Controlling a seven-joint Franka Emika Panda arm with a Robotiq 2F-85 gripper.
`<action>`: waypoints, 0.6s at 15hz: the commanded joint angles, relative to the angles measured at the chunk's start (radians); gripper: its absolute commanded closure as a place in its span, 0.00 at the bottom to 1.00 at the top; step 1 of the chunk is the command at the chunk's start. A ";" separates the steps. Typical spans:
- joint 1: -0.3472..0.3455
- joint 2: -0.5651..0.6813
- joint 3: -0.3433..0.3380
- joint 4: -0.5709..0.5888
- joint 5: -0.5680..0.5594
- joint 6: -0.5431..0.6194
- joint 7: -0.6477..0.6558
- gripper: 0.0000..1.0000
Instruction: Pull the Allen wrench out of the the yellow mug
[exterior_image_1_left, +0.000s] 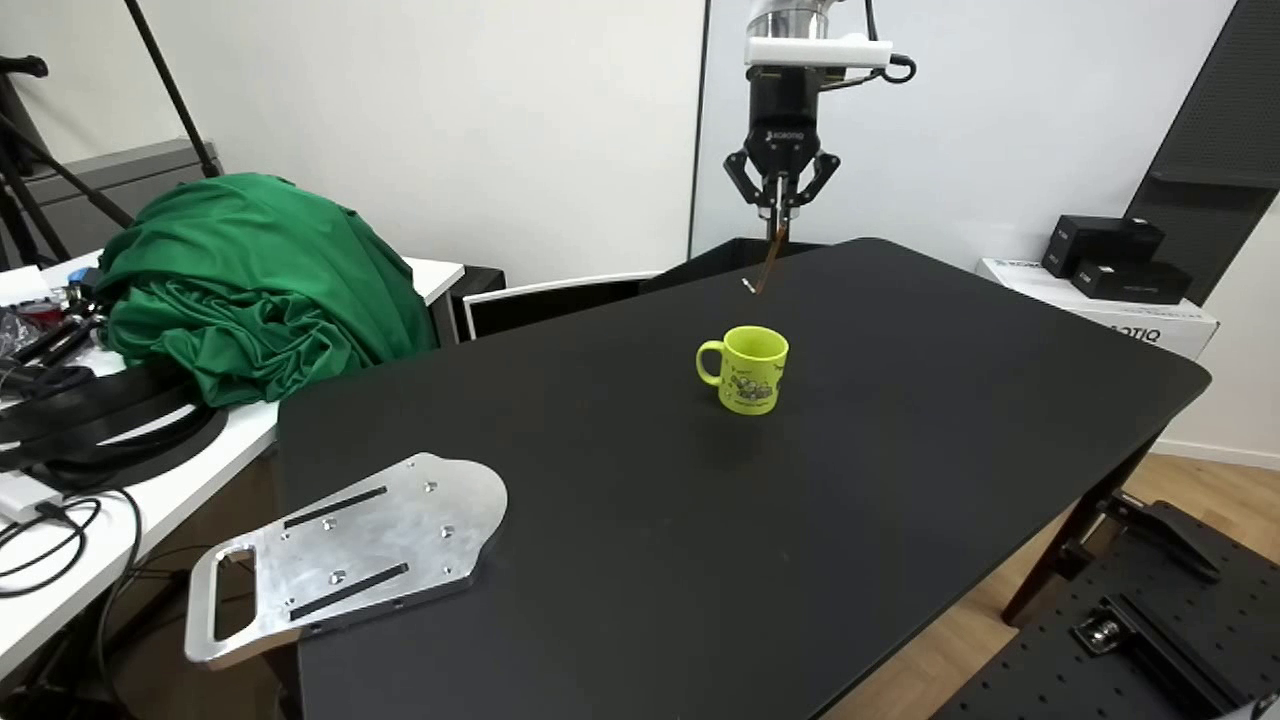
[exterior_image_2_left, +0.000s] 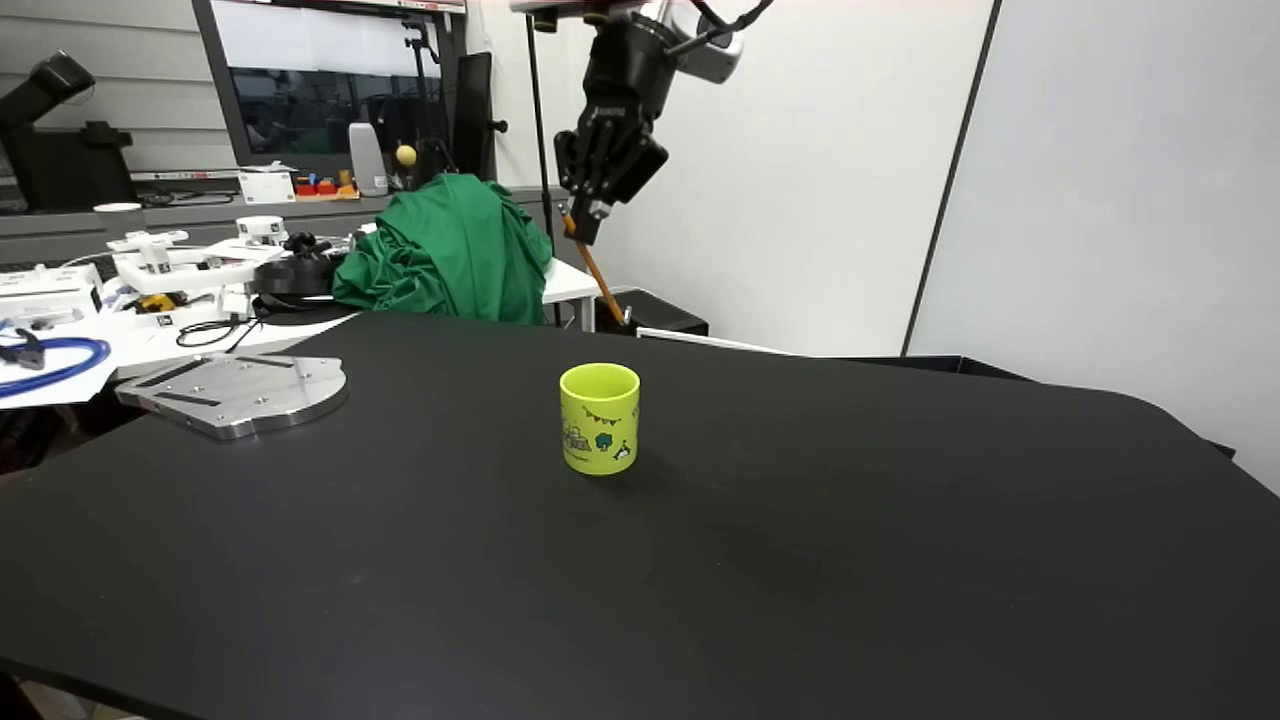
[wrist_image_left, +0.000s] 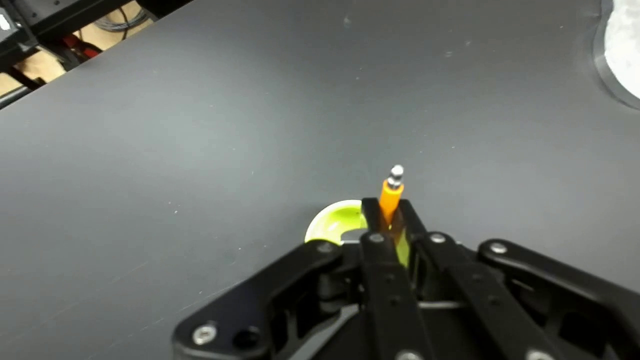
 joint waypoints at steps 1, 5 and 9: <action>-0.002 -0.007 -0.031 0.001 -0.114 -0.002 0.009 0.98; -0.017 0.010 -0.075 -0.037 -0.261 0.063 0.011 0.98; -0.049 0.045 -0.116 -0.095 -0.371 0.197 0.016 0.98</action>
